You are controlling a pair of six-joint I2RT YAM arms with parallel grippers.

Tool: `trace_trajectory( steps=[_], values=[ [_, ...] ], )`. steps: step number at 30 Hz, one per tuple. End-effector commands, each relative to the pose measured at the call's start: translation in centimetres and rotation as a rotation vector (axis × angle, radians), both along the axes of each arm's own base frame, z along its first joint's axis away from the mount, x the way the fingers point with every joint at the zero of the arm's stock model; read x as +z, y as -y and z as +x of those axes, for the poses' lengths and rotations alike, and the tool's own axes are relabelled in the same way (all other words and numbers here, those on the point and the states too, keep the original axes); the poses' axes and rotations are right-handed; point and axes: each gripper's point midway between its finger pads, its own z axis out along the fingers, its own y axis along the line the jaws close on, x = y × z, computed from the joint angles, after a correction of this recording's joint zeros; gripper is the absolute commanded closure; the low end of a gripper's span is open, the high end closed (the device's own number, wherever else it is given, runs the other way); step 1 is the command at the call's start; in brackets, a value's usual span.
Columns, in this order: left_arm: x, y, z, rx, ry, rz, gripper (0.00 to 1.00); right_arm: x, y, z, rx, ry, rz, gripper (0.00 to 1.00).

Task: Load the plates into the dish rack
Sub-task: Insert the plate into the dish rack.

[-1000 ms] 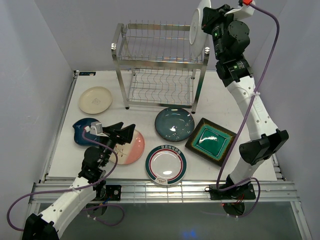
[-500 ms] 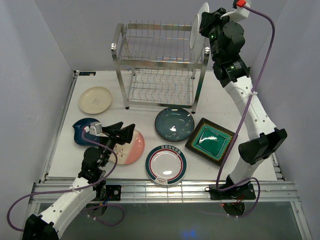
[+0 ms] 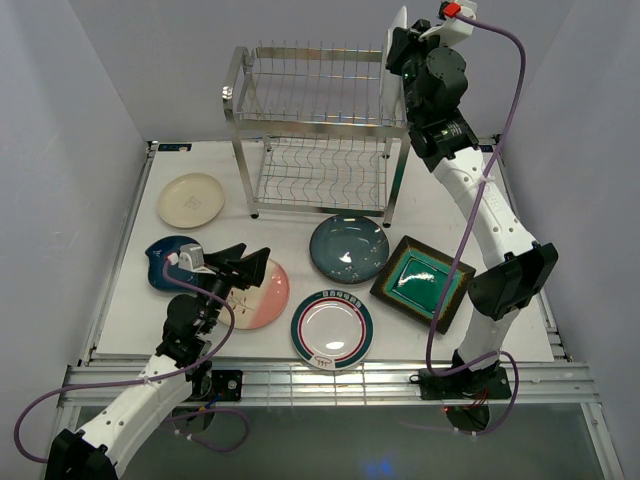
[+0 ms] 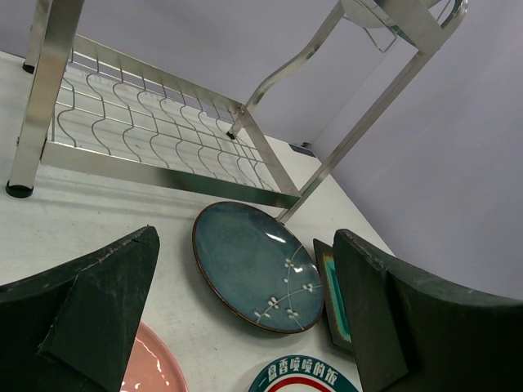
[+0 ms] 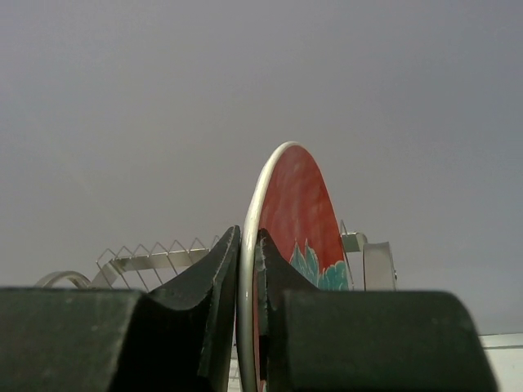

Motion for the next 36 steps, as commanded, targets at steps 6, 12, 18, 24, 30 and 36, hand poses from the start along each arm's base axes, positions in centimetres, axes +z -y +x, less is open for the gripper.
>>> trace_trajectory(
  steps=[6, 12, 18, 24, 30, 36],
  values=[
    [0.6, 0.0, -0.1, -0.003, 0.022, -0.003, 0.02, 7.1, 2.3, -3.1, -0.049, 0.198, 0.017, 0.85],
    [0.4, 0.0, -0.2, -0.003, 0.022, 0.0, 0.02, 6.3, 1.6, -2.5, -0.032, 0.176, -0.024, 0.74],
    [0.5, 0.0, -0.2, -0.003, 0.023, 0.0, 0.02, 6.1, 1.8, -2.7, -0.037, 0.178, -0.026, 0.63],
    [0.5, 0.0, -0.3, -0.006, 0.025, -0.001, 0.02, 7.2, 2.0, -3.7, -0.026, 0.199, -0.028, 0.59],
    [0.5, 0.0, -0.3, -0.008, 0.022, -0.004, 0.02, 8.1, 3.1, -6.7, -0.028, 0.22, -0.072, 0.53],
    [0.0, 0.3, -0.5, -0.029, 0.007, -0.016, 0.02, 6.0, 5.1, -9.9, -0.059, 0.183, -0.16, 0.4]
  ],
)
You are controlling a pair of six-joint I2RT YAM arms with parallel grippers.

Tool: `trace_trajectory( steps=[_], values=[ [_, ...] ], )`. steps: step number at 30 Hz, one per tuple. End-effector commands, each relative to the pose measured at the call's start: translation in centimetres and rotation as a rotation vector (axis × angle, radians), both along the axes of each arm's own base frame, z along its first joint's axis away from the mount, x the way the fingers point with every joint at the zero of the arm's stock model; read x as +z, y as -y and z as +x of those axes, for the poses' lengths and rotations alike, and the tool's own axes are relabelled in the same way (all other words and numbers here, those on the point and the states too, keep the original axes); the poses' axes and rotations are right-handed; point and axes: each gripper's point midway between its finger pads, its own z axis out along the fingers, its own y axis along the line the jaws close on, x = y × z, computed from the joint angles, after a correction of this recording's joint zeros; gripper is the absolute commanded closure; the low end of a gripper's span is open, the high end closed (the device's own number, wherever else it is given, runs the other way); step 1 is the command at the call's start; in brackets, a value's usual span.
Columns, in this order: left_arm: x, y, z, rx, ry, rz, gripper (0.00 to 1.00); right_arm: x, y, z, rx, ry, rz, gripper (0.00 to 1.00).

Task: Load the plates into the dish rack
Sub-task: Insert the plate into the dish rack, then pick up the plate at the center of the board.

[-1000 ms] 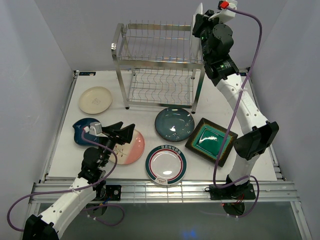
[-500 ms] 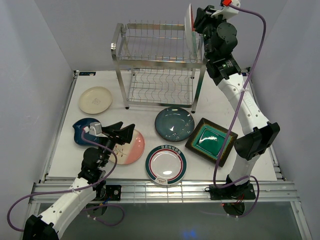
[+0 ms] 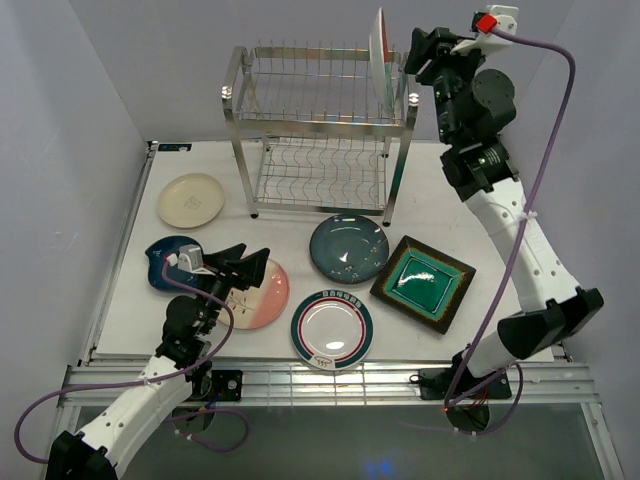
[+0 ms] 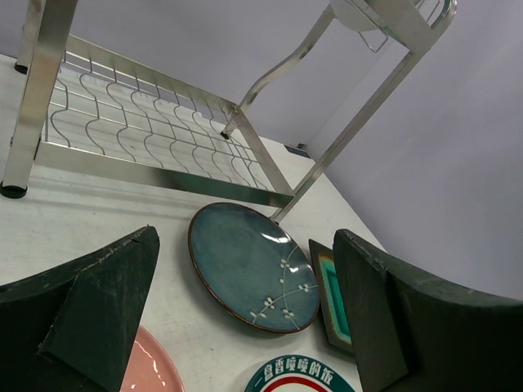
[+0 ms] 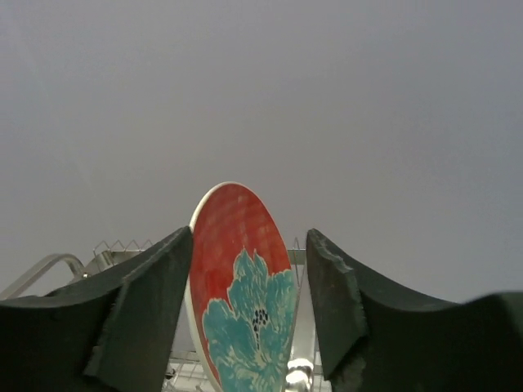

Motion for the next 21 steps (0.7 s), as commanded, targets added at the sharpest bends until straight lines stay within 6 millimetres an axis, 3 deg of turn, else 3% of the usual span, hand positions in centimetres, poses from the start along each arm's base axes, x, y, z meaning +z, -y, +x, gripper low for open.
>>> trace_trajectory(
  steps=[1, 3, 4, 9, 10, 13, 14, 18, 21],
  values=[
    [-0.3, 0.4, -0.4, -0.028, -0.004, -0.007, 0.02, 0.4, 2.2, -3.7, -0.033, 0.053, -0.032, 0.34],
    [-0.4, 0.5, -0.5, -0.04, -0.005, -0.009, 0.02, -0.9, 3.0, -4.8, -0.056, 0.061, -0.077, 0.29],
    [-0.7, 0.6, -0.6, -0.041, -0.011, -0.011, 0.02, -3.1, 3.4, -5.8, -0.052, 0.037, -0.104, 0.23],
    [-1.7, 0.5, -0.6, -0.042, -0.056, -0.053, 0.02, -8.9, 4.2, -8.7, -0.029, -0.034, -0.206, 0.02],
    [-2.1, 0.5, -0.5, -0.041, -0.07, -0.058, 0.02, -11.0, 4.6, -9.5, -0.026, -0.07, -0.236, 0.05],
    [-2.5, 0.8, -0.6, -0.06, -0.098, -0.083, 0.02, -13.6, 4.9, -11.3, 0.007, -0.105, -0.294, 0.1],
    [-2.7, 0.9, -0.6, -0.064, -0.111, -0.092, 0.02, -16.1, 4.6, -11.3, 0.027, -0.143, -0.328, 0.1],
    [-2.8, 1.0, -0.6, -0.071, -0.158, -0.166, 0.02, -19.9, 5.2, -12.5, 0.036, -0.213, -0.39, 0.1],
    [-4.5, 0.9, -0.4, -0.055, -0.207, -0.155, 0.02, -22.6, 5.7, -13.5, 0.039, -0.262, -0.454, 0.1]
  ],
)
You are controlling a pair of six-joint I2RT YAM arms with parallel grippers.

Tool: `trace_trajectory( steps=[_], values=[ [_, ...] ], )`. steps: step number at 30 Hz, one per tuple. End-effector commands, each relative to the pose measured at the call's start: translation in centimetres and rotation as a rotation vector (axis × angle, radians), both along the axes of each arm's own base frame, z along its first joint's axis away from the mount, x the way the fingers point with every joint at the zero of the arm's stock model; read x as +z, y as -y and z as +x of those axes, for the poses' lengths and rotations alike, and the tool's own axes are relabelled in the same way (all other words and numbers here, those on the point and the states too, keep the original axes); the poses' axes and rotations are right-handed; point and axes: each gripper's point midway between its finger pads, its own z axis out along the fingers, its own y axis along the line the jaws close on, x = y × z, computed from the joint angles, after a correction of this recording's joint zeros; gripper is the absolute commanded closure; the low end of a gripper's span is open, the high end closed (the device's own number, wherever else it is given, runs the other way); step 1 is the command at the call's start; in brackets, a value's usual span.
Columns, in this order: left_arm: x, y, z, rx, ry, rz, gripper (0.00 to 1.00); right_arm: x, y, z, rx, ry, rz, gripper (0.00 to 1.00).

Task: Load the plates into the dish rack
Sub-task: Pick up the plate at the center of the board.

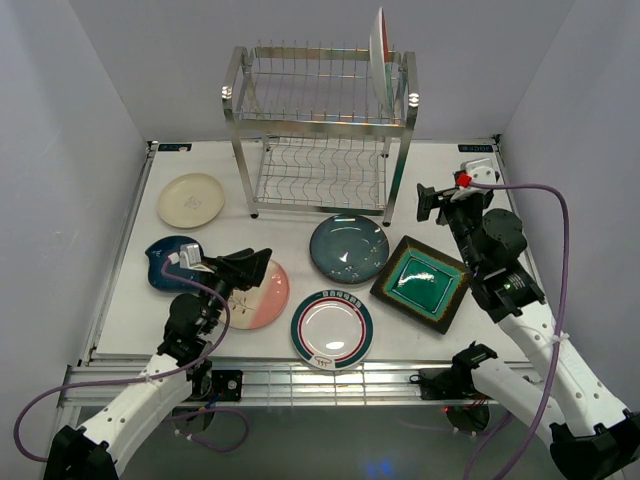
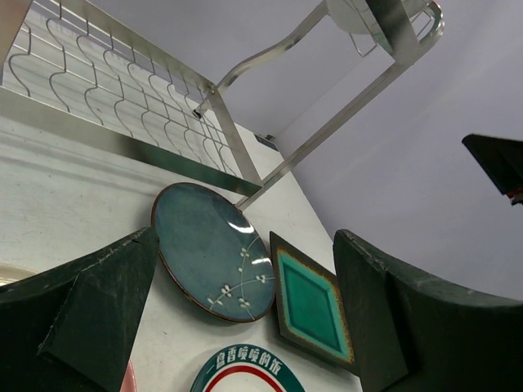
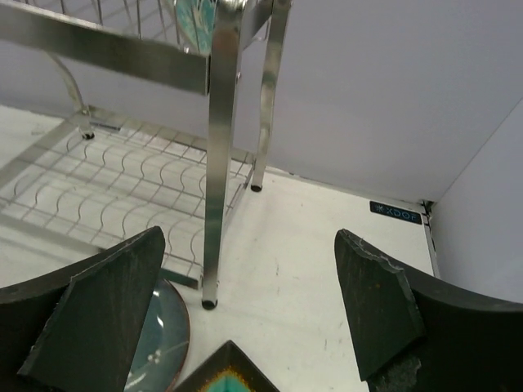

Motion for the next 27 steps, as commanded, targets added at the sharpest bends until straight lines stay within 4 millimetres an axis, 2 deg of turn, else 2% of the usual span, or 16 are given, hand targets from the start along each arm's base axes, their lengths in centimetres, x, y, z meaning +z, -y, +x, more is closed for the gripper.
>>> trace_trajectory(
  steps=[1, 2, 6, 8, 9, 11, 16, 27],
  values=[
    [-4.1, 0.0, 0.0, 0.0, -0.109, 0.0, 0.02, -2.3, 0.7, -1.3, 0.007, -0.028, -0.081, 0.1],
    [-4.3, 0.1, 0.0, -0.002, -0.119, 0.005, 0.02, -3.2, 0.8, -1.6, 0.011, -0.05, -0.096, 0.1],
    [-5.6, 0.4, 0.1, -0.012, -0.158, 0.041, 0.02, -3.7, 1.7, -4.0, 0.026, -0.05, -0.096, 0.1],
    [-6.2, 0.3, 0.2, -0.009, -0.174, 0.06, 0.02, -4.0, 1.9, -4.5, 0.025, -0.04, -0.099, 0.1],
    [-5.3, 0.4, 0.5, -0.006, -0.163, 0.052, 0.02, -3.5, 2.4, -4.9, 0.011, -0.021, -0.093, 0.1],
    [-5.7, 0.4, 0.7, 0.001, -0.185, 0.056, 0.02, -3.4, 2.9, -4.9, -0.013, -0.013, -0.105, 0.1],
    [-6.3, 0.7, 1.1, -0.004, -0.223, 0.064, 0.02, -4.8, 2.7, -4.1, -0.022, -0.054, -0.137, 0.1],
    [-5.9, 0.7, 1.1, -0.004, -0.21, 0.059, 0.02, -5.3, 2.6, -4.0, -0.023, -0.063, -0.165, 0.1]
  ],
)
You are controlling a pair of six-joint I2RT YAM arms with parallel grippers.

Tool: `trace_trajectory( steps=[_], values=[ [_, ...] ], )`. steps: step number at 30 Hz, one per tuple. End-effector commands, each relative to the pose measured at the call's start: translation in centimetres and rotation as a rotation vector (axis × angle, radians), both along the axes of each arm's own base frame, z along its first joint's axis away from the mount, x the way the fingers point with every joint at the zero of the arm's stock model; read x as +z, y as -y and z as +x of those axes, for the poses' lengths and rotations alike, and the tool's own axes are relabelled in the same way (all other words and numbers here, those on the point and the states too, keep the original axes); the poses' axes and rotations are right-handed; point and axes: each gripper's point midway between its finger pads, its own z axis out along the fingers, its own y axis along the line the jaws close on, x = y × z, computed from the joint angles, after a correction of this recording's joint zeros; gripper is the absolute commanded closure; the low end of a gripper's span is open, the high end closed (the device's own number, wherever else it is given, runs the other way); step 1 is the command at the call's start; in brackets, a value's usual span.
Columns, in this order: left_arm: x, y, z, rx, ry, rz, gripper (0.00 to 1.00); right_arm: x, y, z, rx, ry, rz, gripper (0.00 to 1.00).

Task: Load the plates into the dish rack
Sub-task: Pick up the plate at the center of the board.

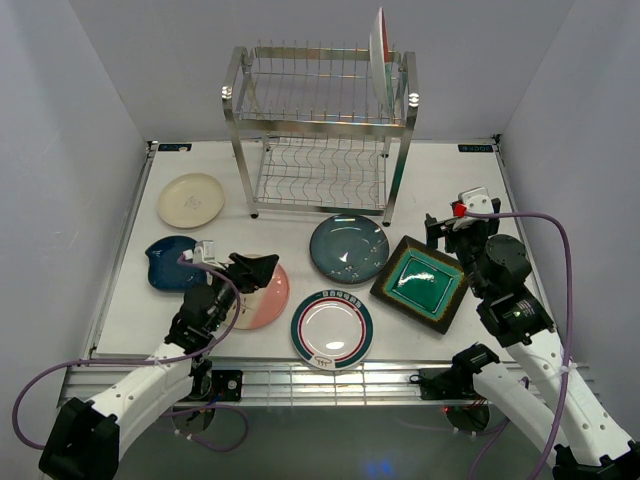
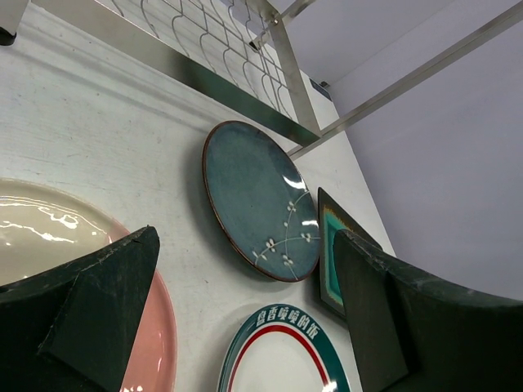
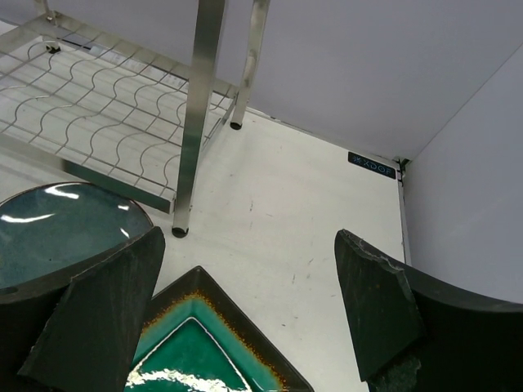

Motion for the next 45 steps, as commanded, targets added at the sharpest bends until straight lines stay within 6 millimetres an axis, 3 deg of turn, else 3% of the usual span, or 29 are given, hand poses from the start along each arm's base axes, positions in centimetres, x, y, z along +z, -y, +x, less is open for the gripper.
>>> trace_trajectory(
  steps=[1, 7, 11, 17, 21, 32, 40, 45],
  values=[
    [0.2, -0.1, -0.2, 0.001, 0.01, -0.01, 0.02, 0.9, 0.1, 0.0, -0.008, 0.036, 0.0, 0.1],
    [0.3, 0.0, -0.2, 0.001, 0.008, -0.019, 0.02, 0.9, 0.0, -0.1, -0.003, 0.037, 0.001, 0.1],
    [-0.8, 0.1, 0.5, 0.014, -0.055, -0.007, 0.02, 0.9, -0.4, -0.2, 0.018, 0.032, -0.008, 0.1],
    [-1.4, 1.9, 1.5, -0.05, -0.118, 0.033, 0.02, -0.4, -2.0, -0.1, 0.101, -0.031, -0.048, 0.1],
    [-3.3, 3.6, 1.9, -0.126, -0.193, 0.074, 0.02, -1.6, -2.6, 0.2, 0.124, -0.078, -0.081, 0.1],
    [-4.4, 5.5, 2.4, -0.224, -0.225, 0.152, 0.03, -2.9, -2.8, 0.6, 0.13, -0.123, -0.117, 0.1],
    [-5.8, 6.1, 3.2, -0.179, -0.337, 0.061, 0.05, -2.9, -2.7, 0.8, 0.11, -0.122, -0.099, 0.1],
    [-5.9, 7.7, 4.1, -0.203, -0.348, -0.036, 0.05, -3.0, -2.6, 0.9, 0.097, -0.118, -0.087, 0.1]
  ],
)
